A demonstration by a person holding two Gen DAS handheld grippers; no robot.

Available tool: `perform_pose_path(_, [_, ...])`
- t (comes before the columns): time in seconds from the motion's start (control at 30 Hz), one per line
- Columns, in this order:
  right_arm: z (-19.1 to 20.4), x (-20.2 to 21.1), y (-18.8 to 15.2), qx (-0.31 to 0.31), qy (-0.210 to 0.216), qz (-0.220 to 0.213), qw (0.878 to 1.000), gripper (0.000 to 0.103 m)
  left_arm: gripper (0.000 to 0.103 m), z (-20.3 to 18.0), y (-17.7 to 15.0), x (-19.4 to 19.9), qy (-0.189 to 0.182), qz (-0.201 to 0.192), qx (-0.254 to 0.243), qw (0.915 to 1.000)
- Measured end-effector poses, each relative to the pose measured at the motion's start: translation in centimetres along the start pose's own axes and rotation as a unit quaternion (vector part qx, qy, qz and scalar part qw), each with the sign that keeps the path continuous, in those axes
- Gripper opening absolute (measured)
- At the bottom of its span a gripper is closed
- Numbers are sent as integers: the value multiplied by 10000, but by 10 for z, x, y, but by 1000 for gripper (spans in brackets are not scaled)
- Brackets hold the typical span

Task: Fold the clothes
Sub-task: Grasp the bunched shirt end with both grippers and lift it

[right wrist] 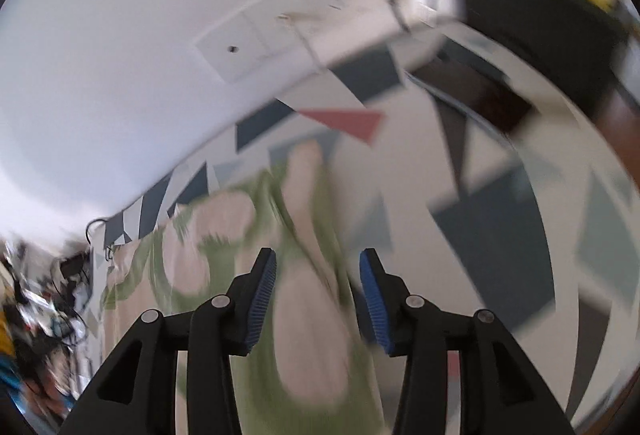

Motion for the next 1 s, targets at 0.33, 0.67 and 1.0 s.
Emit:
perform_pose_path(0.33, [-57,32,-83,-1387,-153,0,9902,53,37,25,-76,-6,-1046,519,1673,9790])
perform_pose_path(0.67, [-38,0,-103,-1924,429,568,9787,62,51,14,-96,-15,-2013,384,2713,9404])
perform_pose_path(1.0, [-19,-20,-108,-1743,589,829,9794,39,61,8,-102,-37,-2078,-172,3778,9021])
Point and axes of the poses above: each gripper's, at about its wrist camera, not at the fingertips, and x roughly against the way its jaws point, z to its left, y to its top, the point moved 6 cm from there along -x, roughly the way its jaws point, and after that the axes turned 4 degrees about -z, right-handed, at the moved point
